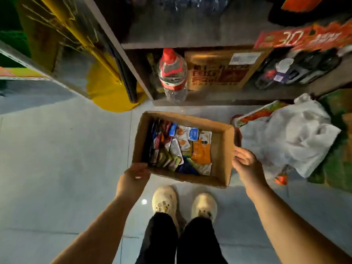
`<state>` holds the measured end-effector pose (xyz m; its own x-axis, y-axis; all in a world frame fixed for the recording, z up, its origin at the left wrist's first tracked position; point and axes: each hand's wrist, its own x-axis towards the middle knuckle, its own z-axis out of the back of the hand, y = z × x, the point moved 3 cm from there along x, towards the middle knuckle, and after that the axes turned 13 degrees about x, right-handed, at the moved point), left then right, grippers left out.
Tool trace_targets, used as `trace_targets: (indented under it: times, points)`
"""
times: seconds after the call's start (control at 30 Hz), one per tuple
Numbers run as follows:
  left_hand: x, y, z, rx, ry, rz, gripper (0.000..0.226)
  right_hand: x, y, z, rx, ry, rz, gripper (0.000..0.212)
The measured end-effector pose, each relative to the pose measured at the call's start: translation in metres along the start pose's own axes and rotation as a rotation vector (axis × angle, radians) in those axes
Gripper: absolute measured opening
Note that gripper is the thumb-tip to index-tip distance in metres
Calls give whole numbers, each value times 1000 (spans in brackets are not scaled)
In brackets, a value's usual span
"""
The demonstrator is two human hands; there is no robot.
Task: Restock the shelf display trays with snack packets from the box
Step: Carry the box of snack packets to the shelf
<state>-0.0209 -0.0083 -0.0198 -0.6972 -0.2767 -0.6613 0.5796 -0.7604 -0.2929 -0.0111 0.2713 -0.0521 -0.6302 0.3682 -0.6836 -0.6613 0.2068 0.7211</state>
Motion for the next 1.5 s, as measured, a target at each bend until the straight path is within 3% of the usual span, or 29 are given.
trace_targets:
  times: [0.2,0.33,0.57,0.73,0.87,1.03,1.2,1.5]
  points:
    - [105,32,-46,119,-160,40,46,83,-79,-9,-234,-190,109,78]
    - [144,39,-59,153,-191,47,66,116,-103,-5,-299,-238,105,84]
    - [189,38,-72,248,-128,157,41,142,-101,-11,-541,-292,12,37]
    - [203,45,-67,474,-139,195,27,140,-97,-12,-663,-338,43,24]
    - [198,49,-62,484,-134,155,25,132,-85,-17,-694,-317,112,13]
    - [178,60,-53,420,-124,136,21,121,-55,-15,-800,-248,222,20]
    - [136,68,-34,313,-141,149,21,92,-27,-6,-821,-231,289,11]
    - [8,71,85,181,-257,180,12,-14,75,-18,-817,-167,309,19]
